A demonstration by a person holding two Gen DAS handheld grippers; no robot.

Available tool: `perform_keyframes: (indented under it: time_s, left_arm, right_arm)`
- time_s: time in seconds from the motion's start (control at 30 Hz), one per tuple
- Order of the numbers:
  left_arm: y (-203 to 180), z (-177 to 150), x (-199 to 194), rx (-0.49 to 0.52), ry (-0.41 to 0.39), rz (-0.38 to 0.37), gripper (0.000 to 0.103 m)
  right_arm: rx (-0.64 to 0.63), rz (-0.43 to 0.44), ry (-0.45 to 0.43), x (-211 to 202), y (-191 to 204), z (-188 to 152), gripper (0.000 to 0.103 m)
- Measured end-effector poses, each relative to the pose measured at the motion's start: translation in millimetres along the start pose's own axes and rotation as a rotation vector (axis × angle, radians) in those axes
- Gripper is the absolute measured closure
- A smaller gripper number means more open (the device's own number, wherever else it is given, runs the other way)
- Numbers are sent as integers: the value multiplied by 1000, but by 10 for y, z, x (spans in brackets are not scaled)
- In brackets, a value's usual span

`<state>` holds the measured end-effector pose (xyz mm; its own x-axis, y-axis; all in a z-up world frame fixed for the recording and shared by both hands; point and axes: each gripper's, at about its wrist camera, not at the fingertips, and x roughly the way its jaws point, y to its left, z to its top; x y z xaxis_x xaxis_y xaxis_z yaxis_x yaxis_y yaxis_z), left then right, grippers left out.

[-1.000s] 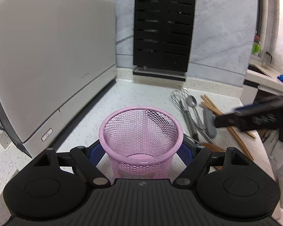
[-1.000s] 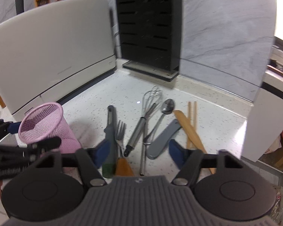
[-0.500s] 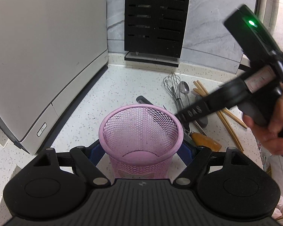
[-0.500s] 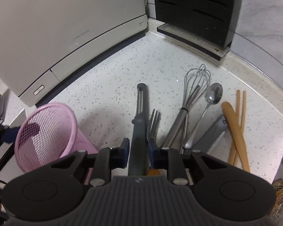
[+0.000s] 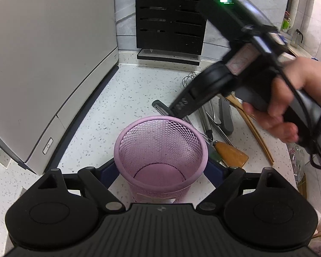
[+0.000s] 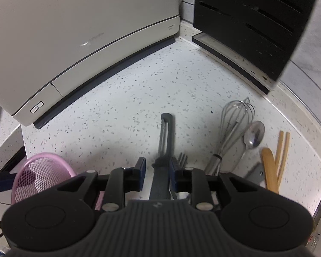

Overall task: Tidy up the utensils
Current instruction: 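Grasp the dark green peeler handle with the right tool and lift it, then carry the peeler over the pink cup and release it inside with the right tool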

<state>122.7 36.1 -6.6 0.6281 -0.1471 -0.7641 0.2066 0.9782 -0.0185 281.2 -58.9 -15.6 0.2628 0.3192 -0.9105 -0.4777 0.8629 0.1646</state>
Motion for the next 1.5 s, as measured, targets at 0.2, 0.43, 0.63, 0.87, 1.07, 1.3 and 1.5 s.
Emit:
perform_keyframes:
  time_s: [0.2, 0.43, 0.63, 0.87, 1.07, 1.3, 1.5]
  left_arm:
    - [30, 18, 27, -8, -9, 1, 6]
    - [126, 72, 112, -30, -6, 17, 6]
    - [168, 101, 159, -10, -7, 15, 6]
    - [233, 128, 211, -15, -10, 26, 6]
    - [246, 140, 225, -7, -12, 23, 6]
    - [256, 133, 248, -12, -14, 9, 6]
    - [242, 142, 250, -9, -16, 6, 6]
  right_arm:
    - [2, -13, 46, 218, -9, 125, 78]
    - [-13, -57, 73, 379, 44, 204, 78]
    - [-1, -81, 98, 497, 9, 244, 78]
    - [-12, -80, 74, 489, 19, 212, 88]
    - [1, -51, 22, 314, -22, 157, 89]
    - [18, -22, -69, -118, -118, -6, 89]
    - [32, 17, -156, -472, -186, -222, 89]
